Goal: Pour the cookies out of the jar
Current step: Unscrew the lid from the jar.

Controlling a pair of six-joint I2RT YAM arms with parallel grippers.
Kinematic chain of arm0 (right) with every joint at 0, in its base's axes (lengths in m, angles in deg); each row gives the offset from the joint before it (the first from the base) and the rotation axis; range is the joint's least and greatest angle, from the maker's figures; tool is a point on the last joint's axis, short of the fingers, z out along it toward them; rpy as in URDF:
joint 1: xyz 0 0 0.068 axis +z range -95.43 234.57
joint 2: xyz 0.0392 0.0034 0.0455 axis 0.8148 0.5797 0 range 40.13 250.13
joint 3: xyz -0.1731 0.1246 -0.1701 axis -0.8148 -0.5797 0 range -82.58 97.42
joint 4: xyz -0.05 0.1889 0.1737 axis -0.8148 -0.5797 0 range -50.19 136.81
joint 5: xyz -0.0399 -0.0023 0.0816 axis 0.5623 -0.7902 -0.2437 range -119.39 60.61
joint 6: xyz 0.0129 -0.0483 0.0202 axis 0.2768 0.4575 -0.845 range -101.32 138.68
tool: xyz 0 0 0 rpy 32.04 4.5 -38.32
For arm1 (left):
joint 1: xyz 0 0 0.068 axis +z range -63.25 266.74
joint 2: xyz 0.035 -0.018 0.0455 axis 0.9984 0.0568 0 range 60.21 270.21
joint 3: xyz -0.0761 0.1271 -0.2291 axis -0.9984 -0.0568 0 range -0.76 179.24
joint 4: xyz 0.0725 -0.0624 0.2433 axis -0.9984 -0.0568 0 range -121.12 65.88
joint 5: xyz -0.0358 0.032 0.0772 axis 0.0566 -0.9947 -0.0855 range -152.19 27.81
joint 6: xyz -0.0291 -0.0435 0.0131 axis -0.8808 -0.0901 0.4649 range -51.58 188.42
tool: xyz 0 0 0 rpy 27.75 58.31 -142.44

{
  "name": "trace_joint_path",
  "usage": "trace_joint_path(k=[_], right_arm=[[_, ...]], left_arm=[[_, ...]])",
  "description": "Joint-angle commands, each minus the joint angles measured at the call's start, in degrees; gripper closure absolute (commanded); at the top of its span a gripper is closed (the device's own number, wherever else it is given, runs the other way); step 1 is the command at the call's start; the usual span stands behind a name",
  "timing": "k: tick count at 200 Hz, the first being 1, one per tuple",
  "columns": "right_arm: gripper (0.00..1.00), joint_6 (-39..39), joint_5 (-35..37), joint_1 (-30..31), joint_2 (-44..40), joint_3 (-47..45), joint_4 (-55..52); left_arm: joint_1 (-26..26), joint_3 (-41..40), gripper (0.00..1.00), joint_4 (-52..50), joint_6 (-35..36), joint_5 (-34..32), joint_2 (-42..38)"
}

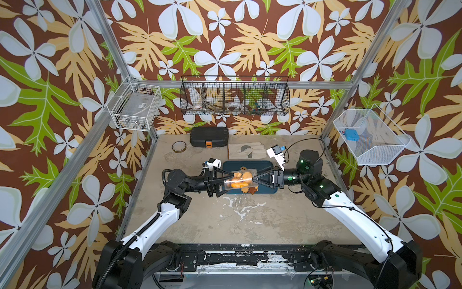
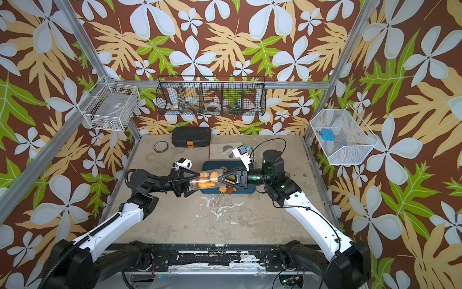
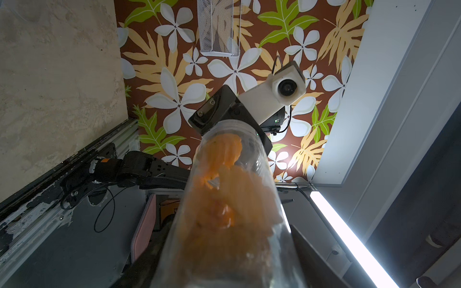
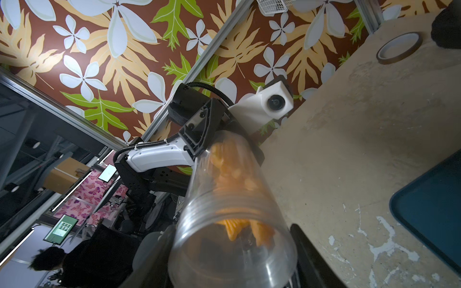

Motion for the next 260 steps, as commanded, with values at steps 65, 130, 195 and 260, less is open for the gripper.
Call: trace_joint_path(k=[65,130,195,260], right_arm=[[0.54,26.97,11.73,6.56,-3.59,-0.98,4.4],[0.61,53.66,21.41,11.86,-6.58,-1.19,-2.97],[0.62,66.73,25.73,12.1,-7.31,-0.02,-7.96],[0.63,72.95,29.15,14.65,-6.63,0.5,-10.24]], left_arm=[[0.85,0.68,0.56,2.21,-9.7,-0.1,0.79],[0.85,-0.04,0.58,4.74,-12.15,-0.08,0.71],[0.85,1.29,0.58,5.6,-12.62,-0.3,2.01],[0.85,2.77,0.46,6.95,-12.29,-1.12,3.97]])
